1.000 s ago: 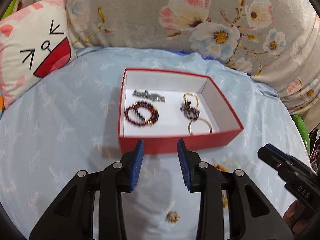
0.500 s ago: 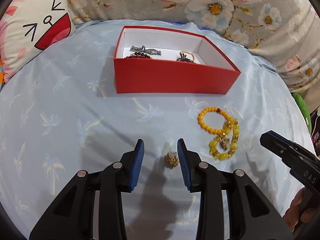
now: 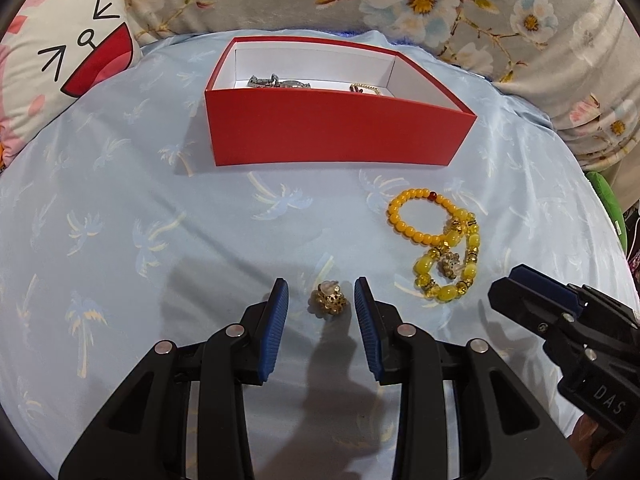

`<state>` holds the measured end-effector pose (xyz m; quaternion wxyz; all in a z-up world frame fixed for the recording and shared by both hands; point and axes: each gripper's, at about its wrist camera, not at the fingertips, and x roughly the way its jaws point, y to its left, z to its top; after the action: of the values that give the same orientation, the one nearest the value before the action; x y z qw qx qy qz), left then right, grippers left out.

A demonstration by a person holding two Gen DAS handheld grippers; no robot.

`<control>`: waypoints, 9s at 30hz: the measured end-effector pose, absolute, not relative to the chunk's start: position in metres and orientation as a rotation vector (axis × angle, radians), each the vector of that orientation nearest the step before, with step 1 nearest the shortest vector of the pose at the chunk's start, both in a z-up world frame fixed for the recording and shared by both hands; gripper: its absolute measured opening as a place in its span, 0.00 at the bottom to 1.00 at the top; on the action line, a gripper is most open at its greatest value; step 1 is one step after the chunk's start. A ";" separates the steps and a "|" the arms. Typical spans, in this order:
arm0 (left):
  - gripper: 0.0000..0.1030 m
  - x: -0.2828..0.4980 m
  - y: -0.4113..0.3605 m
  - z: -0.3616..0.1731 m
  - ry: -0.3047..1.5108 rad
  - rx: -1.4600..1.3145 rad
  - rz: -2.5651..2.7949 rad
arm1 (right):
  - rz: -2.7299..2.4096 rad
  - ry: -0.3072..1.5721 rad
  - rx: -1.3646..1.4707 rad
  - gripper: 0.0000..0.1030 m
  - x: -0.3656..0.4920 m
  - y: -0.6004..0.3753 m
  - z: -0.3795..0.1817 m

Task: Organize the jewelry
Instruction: 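Grasp the small gold charm with the left tool while the right tool grasps the yellow-gold bead bracelet, then carry the charm and bracelet into the red box and open both tools, then withdraw both tools from the box to the yellow bead bracelets, then grasp the yellow bead bracelet with the left tool while the right tool grasps the yellow-gold bracelet, then lower both yellow bracelets into the red box and open both tools, then lift both open tools out of the box and hold above it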

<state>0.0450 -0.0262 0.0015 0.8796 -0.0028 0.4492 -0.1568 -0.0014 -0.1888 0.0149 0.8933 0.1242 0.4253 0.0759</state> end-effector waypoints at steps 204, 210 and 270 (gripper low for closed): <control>0.07 0.067 -0.031 0.073 0.809 -0.029 -0.412 | 0.111 0.737 0.259 0.09 0.031 -0.205 0.092; 0.07 0.078 -0.024 0.097 0.767 -0.046 -0.418 | 0.143 0.691 0.231 0.09 0.050 -0.197 0.118; 0.29 0.170 -0.031 0.087 0.777 -0.028 -0.310 | 0.143 0.722 0.224 0.23 0.137 -0.181 0.098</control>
<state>0.1699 -0.0307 0.0867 0.9138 -0.0137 0.3771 -0.1503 0.1369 -0.1805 0.0975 0.9270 0.1091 0.3521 0.0696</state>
